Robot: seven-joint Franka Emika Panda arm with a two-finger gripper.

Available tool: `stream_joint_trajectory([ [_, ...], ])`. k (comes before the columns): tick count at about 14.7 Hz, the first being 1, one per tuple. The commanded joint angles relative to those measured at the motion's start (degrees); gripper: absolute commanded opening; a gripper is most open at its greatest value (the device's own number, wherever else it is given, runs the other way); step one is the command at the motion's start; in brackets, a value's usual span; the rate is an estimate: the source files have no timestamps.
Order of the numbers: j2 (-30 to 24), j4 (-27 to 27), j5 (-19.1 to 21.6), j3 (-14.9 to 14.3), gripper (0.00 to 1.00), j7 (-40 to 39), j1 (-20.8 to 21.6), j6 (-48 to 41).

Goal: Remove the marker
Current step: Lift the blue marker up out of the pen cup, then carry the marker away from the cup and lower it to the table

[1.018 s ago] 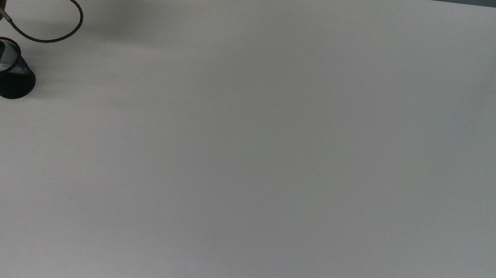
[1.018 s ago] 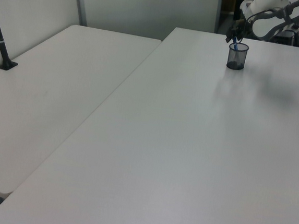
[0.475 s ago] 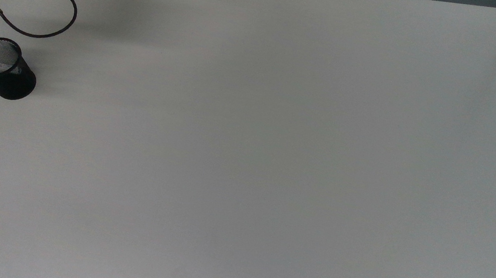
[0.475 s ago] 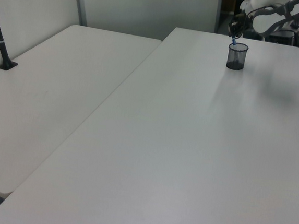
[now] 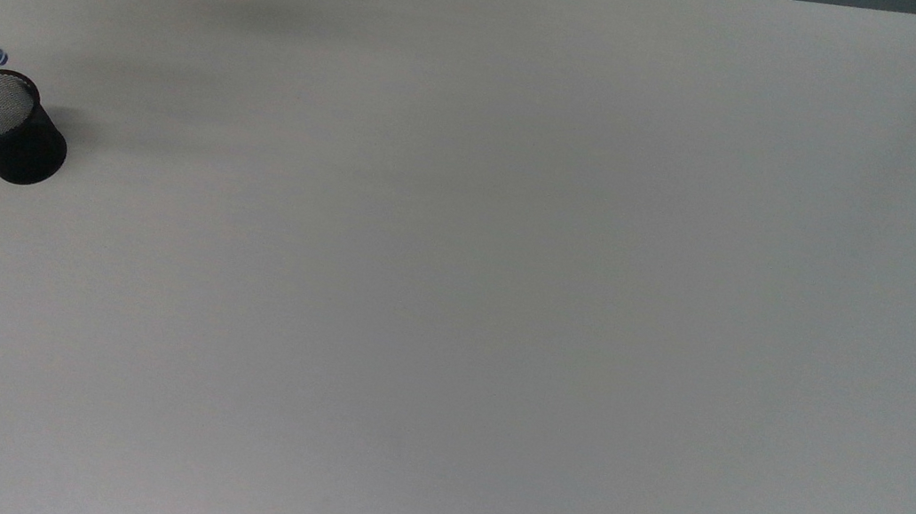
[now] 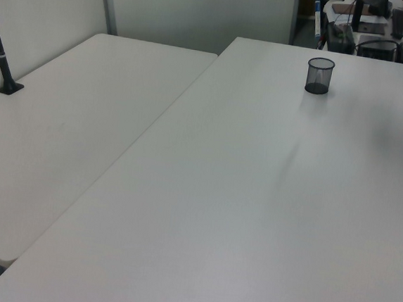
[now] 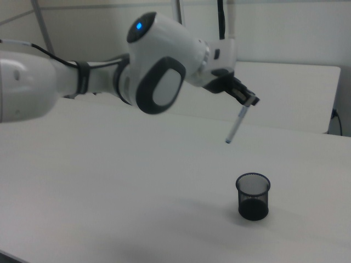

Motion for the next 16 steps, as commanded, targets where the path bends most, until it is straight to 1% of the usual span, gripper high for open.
stream_joint_trajectory([
  [1,-3.6,-1.8,1.5,4.7,0.0,-7.9,1.0,-13.5],
  [2,-3.2,-1.8,1.5,5.7,0.0,-11.5,1.0,-17.2],
  [3,-2.7,-2.0,1.5,6.3,0.0,-16.9,2.0,-22.9],
  [4,-0.9,-1.8,1.5,6.3,0.0,-22.0,3.1,-28.0],
  [5,0.1,-1.9,1.5,6.4,0.0,-23.9,3.7,-29.5],
  [8,6.7,-0.9,0.4,6.3,0.0,-25.6,5.5,-29.4],
  [9,8.6,-0.3,0.1,6.3,0.0,-27.3,5.8,-29.4],
  [11,11.2,0.4,-0.3,6.3,0.0,-30.0,7.1,-29.3],
  [12,12.7,0.7,-1.0,6.3,0.0,-30.0,7.9,-29.1],
  [14,14.1,0.7,-1.1,6.3,0.0,-29.5,10.1,-29.1],
  [15,15.6,0.7,-1.0,6.3,0.03,-28.9,10.5,-29.1],
  [16,16.3,0.7,-0.8,6.3,0.13,-27.9,10.6,-28.0],
])
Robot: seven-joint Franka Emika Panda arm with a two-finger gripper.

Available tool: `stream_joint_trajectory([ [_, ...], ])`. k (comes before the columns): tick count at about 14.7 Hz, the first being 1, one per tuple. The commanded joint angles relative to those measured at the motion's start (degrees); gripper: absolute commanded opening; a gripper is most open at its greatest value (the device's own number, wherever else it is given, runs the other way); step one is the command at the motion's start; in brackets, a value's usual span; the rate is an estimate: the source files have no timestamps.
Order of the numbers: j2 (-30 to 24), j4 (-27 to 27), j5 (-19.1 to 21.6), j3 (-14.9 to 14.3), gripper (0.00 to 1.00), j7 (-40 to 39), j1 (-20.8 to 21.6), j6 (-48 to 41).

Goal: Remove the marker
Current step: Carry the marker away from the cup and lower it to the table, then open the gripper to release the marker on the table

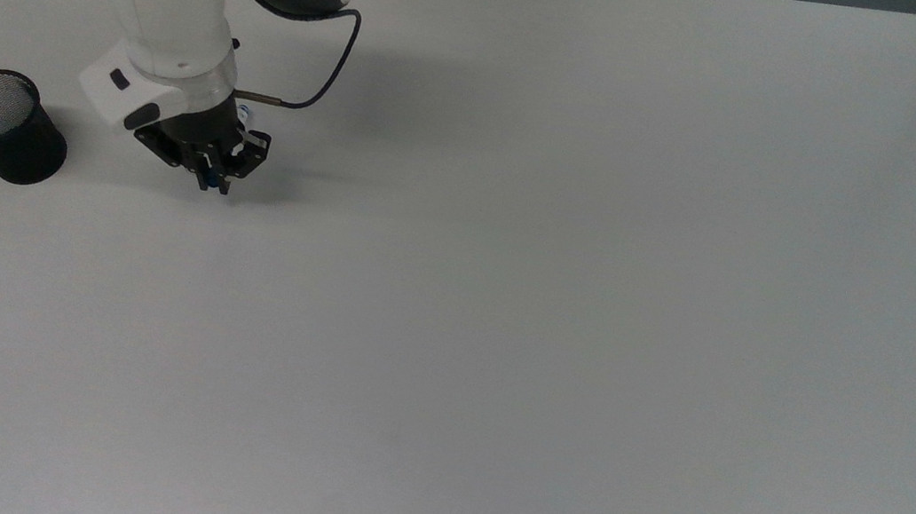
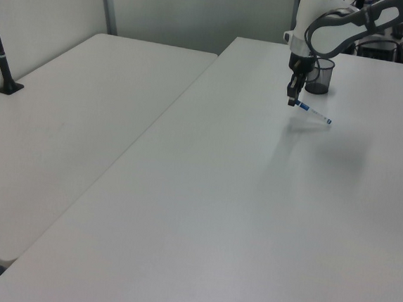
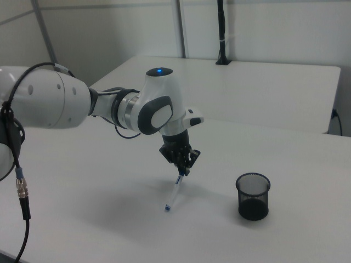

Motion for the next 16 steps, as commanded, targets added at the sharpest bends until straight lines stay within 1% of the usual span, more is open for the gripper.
stream_joint_trajectory([
  [1,2.1,0.6,0.0,-0.5,0.25,1.0,1.2,1.9],
  [2,2.1,0.6,0.0,-0.5,0.45,1.3,1.2,2.5],
  [3,2.3,0.6,0.0,-0.5,0.55,1.8,1.2,2.5],
  [4,2.3,0.6,0.0,-0.5,0.69,2.3,1.1,2.6],
  [5,2.3,0.6,0.0,-0.5,0.72,2.6,1.1,2.6],
  [7,2.0,0.7,0.2,-0.5,0.88,3.4,1.1,2.5],
  [8,1.3,0.8,0.3,-0.5,1.0,4.7,1.0,2.3],
  [11,-4.4,0.8,0.3,-0.4,1.0,9.0,1.5,0.0],
  [12,-6.9,1.0,0.3,-0.4,1.0,9.8,1.6,-3.3],
  [14,-11.4,3.6,0.7,-0.3,1.0,10.3,2.1,-11.6],
  [15,-14.5,5.6,2.6,-0.3,1.0,11.1,2.2,-18.0],
  [16,-16.9,6.4,4.7,-0.4,1.0,11.3,2.2,-21.5],
])
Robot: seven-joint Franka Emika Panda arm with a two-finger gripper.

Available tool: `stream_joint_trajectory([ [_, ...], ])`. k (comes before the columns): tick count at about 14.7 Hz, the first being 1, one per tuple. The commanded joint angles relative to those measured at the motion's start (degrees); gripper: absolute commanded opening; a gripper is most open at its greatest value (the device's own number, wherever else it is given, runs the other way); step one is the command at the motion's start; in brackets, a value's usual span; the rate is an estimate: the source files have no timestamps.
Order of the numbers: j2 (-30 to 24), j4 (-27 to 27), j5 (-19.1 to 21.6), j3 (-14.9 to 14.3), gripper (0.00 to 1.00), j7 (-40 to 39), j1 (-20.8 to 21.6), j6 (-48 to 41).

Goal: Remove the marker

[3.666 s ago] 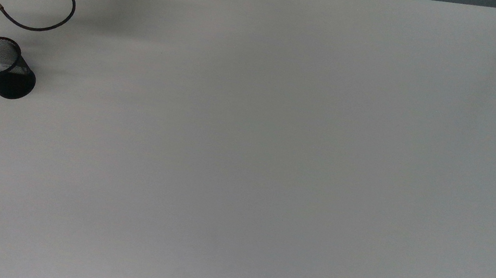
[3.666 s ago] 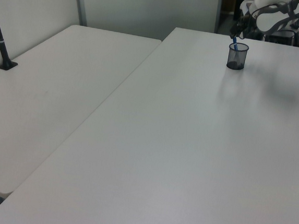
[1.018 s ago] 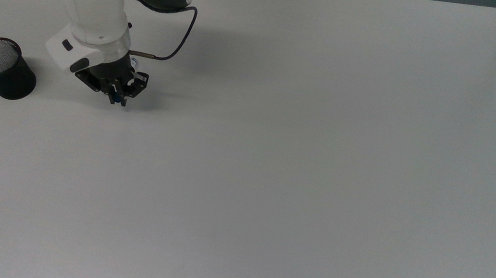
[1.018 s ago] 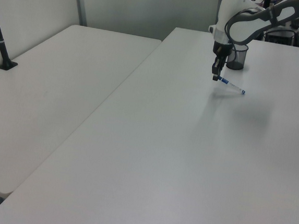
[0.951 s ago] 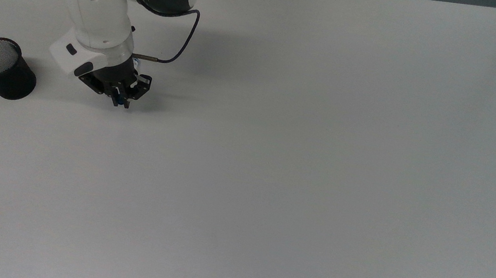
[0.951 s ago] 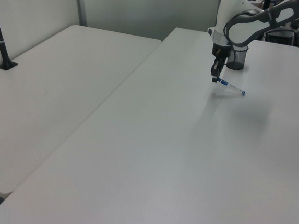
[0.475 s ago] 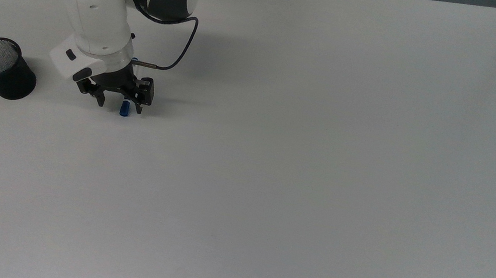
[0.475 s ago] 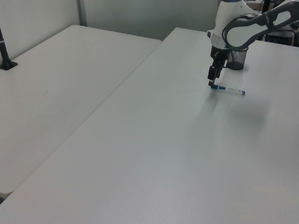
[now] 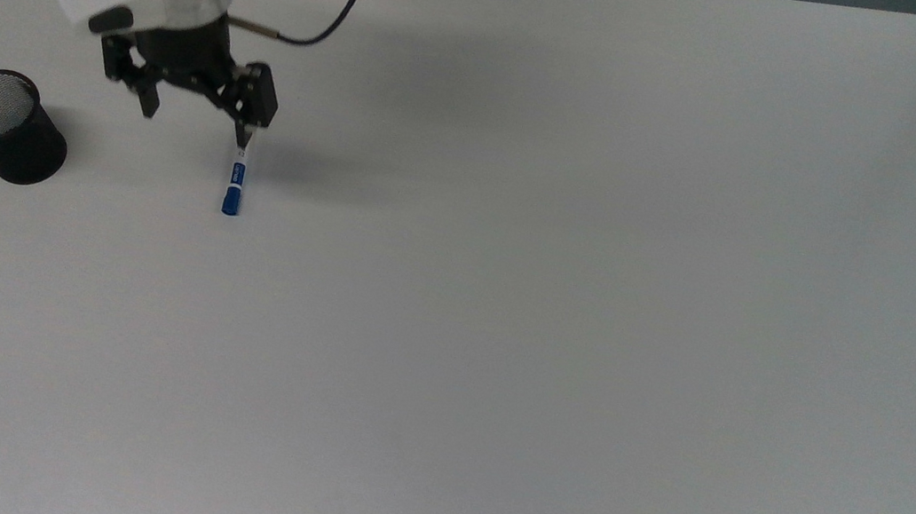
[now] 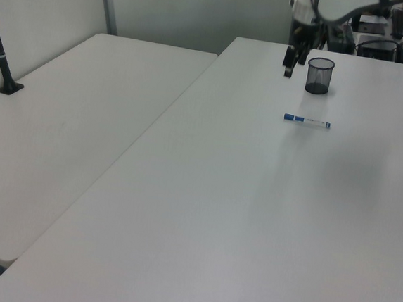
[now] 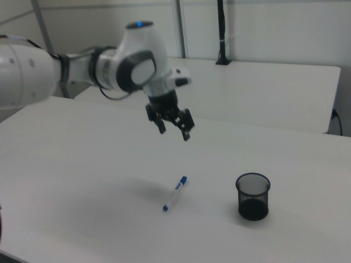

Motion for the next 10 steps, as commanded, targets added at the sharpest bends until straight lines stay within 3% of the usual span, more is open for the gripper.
stream_joint_trajectory([
  [1,-10.6,1.3,5.3,-0.5,1.0,2.2,0.9,-14.2],
  [3,-14.7,1.4,6.6,-0.7,1.0,2.4,1.4,-19.1],
  [5,-16.3,1.4,7.5,-1.9,1.0,5.4,4.6,-21.5],
  [8,-16.6,1.1,7.5,-7.6,1.0,9.4,12.4,-21.8],
  [10,-16.5,1.0,7.5,-9.9,1.0,9.2,15.6,-21.7],
])
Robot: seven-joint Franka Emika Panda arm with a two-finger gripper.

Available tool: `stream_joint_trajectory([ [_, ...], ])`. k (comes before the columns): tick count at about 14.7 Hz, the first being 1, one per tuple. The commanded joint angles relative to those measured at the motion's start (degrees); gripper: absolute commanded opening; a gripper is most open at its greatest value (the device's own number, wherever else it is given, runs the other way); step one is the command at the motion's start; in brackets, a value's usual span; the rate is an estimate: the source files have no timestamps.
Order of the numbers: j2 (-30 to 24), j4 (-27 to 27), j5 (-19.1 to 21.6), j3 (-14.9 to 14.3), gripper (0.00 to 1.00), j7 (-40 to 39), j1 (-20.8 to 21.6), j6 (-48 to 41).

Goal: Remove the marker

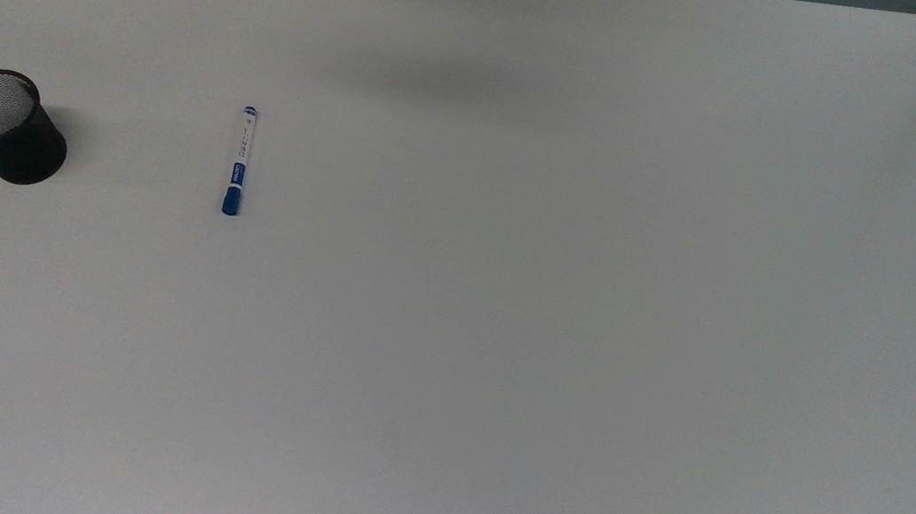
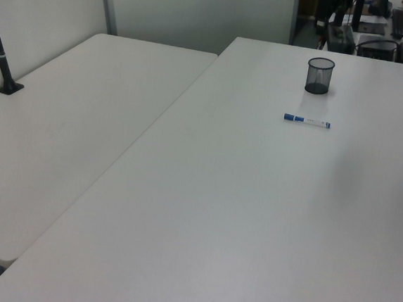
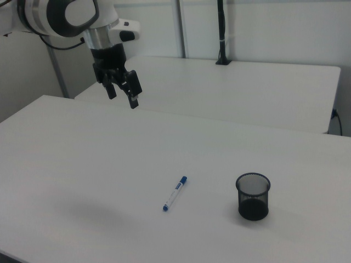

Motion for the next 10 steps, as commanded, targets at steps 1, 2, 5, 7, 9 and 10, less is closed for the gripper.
stream_joint_trajectory([
  [1,-0.4,-1.3,0.9,-5.3,1.0,1.2,6.6,-0.2],
  [2,-0.1,-1.3,0.8,-5.3,1.0,1.0,6.7,0.2],
  [5,1.2,-1.5,-1.1,-5.0,1.0,0.6,7.6,2.9],
  [7,1.5,-1.5,-1.3,-4.8,1.0,-0.3,7.4,3.2],
  [9,1.4,-1.3,-1.3,-4.8,1.0,-0.2,7.3,3.2],
  [10,1.4,-1.3,-1.3,-4.8,1.0,-0.5,7.3,3.2],
])
